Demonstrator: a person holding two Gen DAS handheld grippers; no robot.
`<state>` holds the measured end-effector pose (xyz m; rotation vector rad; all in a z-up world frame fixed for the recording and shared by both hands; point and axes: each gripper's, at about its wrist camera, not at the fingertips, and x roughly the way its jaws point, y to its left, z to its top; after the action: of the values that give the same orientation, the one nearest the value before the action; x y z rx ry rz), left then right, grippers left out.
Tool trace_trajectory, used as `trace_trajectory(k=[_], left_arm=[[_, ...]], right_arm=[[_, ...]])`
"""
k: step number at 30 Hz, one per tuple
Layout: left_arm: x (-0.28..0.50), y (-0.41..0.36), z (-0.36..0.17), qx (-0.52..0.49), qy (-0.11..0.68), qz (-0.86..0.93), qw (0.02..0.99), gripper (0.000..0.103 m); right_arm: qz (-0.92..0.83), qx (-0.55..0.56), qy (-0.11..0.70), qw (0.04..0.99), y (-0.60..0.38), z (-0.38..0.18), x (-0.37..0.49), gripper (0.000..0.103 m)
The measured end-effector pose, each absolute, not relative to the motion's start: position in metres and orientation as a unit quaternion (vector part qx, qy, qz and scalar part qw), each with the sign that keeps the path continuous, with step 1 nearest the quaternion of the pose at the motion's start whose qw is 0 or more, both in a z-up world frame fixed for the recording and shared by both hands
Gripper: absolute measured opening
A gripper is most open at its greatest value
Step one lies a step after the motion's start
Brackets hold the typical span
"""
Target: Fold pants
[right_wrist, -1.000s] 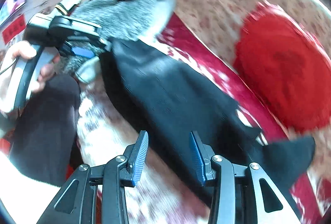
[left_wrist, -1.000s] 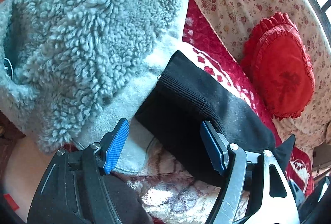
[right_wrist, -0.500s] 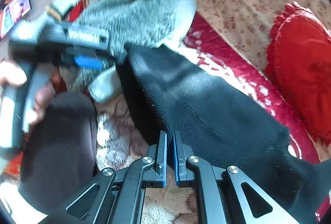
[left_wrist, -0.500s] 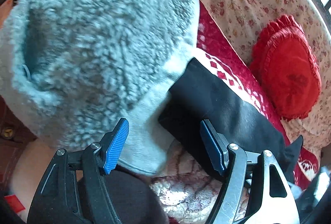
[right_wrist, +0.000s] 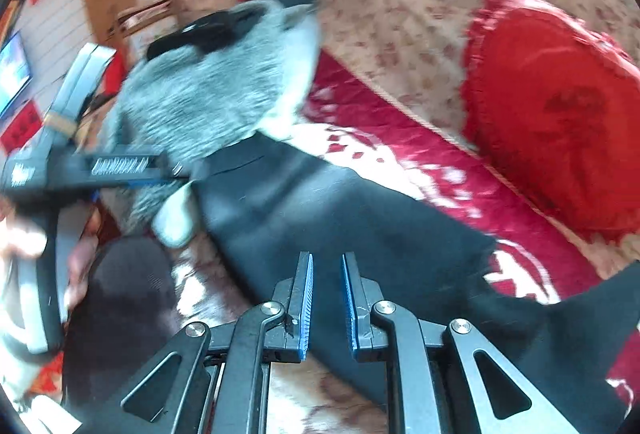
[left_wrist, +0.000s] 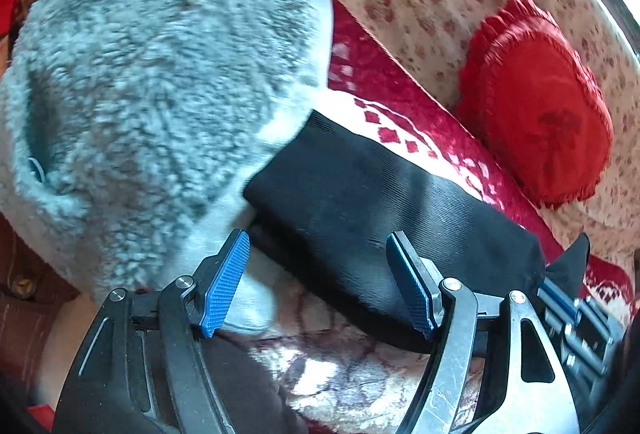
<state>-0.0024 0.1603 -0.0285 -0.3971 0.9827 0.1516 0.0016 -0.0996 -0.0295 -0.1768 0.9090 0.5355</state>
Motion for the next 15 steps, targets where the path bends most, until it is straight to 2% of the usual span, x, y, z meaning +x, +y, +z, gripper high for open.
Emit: trace_trajectory(k=[11,15], left_arm=[[0.023,0.14,-0.067,-0.163,0.509,0.077,0.842,0.071],[0.023,0.136,-0.068,-0.151,0.505,0.08,0.846,0.074]], right_arm=[[0.158,-0.008,0.505,0.848,-0.152,-0.073,0.051,0.013],[0.16,0.004,0.517,0.841,-0.153,-0.082,0.059,0.013]])
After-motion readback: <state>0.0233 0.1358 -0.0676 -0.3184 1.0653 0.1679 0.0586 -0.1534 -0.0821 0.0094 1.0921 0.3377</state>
